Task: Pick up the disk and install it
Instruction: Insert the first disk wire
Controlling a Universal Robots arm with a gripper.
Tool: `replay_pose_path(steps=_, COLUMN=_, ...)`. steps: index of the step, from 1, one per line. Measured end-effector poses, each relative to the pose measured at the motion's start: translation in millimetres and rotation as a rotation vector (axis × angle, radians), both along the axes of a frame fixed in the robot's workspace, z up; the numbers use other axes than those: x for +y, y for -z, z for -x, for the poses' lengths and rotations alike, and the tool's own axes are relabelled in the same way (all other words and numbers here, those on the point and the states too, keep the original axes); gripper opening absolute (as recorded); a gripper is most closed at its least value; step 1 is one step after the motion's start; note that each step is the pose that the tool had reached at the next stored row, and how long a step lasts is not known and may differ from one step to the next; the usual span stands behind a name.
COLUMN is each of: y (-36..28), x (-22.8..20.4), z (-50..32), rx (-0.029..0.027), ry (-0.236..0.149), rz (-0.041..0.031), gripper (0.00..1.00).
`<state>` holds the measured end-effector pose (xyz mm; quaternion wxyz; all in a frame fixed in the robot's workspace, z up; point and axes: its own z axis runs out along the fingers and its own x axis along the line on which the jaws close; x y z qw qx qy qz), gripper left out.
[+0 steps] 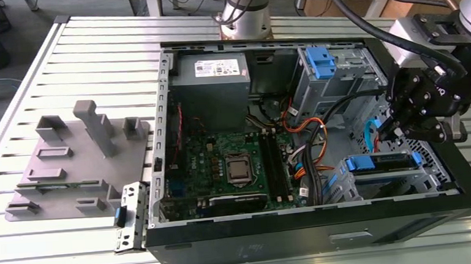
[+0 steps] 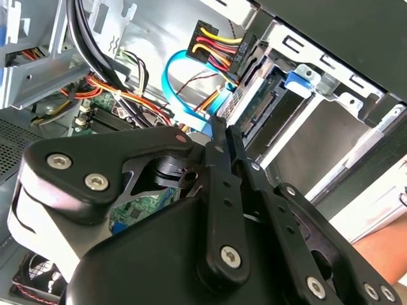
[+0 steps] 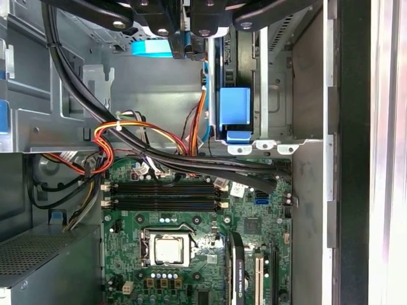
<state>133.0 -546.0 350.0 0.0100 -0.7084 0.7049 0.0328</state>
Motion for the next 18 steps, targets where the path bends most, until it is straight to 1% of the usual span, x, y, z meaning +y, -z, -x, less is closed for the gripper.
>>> replay_pose_path(steps=13, y=0.3, x=-14.1, z=-0.7, rx=0.0, ry=0.0, rz=0.0002, gripper=0.16)
replay_pose_path(steps=15, y=0.4, x=-15.2, z=-0.8, rx=0.0, ry=0.0, rz=0.0001, gripper=0.16)
replay_pose_path(steps=18, y=0.4, x=-15.2, z=-0.8, rx=0.0, ry=0.0, rz=0.0001, gripper=0.16)
